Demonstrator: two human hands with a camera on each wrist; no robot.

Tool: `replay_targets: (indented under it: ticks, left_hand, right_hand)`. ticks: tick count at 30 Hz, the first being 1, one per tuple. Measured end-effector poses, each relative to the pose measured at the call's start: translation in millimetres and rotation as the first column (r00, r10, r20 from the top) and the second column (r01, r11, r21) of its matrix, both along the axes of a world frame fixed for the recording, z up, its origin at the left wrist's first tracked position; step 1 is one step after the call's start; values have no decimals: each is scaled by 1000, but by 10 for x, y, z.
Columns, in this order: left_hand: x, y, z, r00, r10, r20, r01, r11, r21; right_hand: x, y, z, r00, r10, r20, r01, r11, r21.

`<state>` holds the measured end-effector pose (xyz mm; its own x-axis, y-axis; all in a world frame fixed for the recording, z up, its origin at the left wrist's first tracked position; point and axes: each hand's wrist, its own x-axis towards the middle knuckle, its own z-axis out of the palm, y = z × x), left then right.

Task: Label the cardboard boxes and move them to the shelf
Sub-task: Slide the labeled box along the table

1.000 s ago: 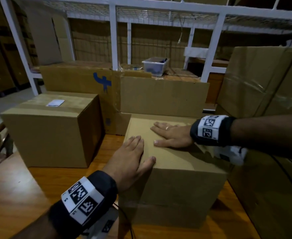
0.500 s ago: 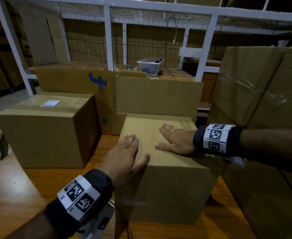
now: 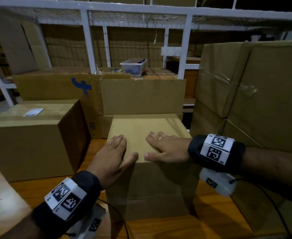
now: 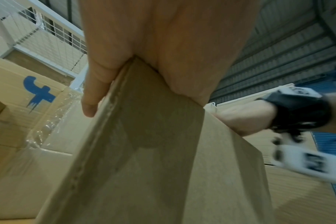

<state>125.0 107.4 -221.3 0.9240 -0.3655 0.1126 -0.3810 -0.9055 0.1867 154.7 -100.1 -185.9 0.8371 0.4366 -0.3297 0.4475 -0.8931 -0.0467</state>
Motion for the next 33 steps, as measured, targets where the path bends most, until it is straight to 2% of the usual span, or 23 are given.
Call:
replay_targets:
  ticks: [6, 11, 17, 25, 33]
  left_hand:
    - [16, -19, -15, 1000, -8, 25, 8, 1000, -17]
    - [-22, -150, 26, 998, -31, -47, 30, 999, -13]
    - [123, -371, -16, 995, -95, 13, 95, 995, -1]
    - [440, -842, 1, 987, -158, 25, 159, 987, -12]
    - [891, -1208, 36, 988, -156, 23, 155, 988, 21]
  right_hand:
    - [-144, -205, -70, 997, -61, 50, 59, 997, 39]
    - [-312, -469, -171, 988, -55, 143, 46, 997, 63]
    - [-365, -665, -225, 958, -150, 243, 125, 985, 115]
    - [-193, -988, -216, 915, -259, 309, 229, 965, 130]
    - [255, -1243, -393, 822, -352, 448, 291, 935, 201]
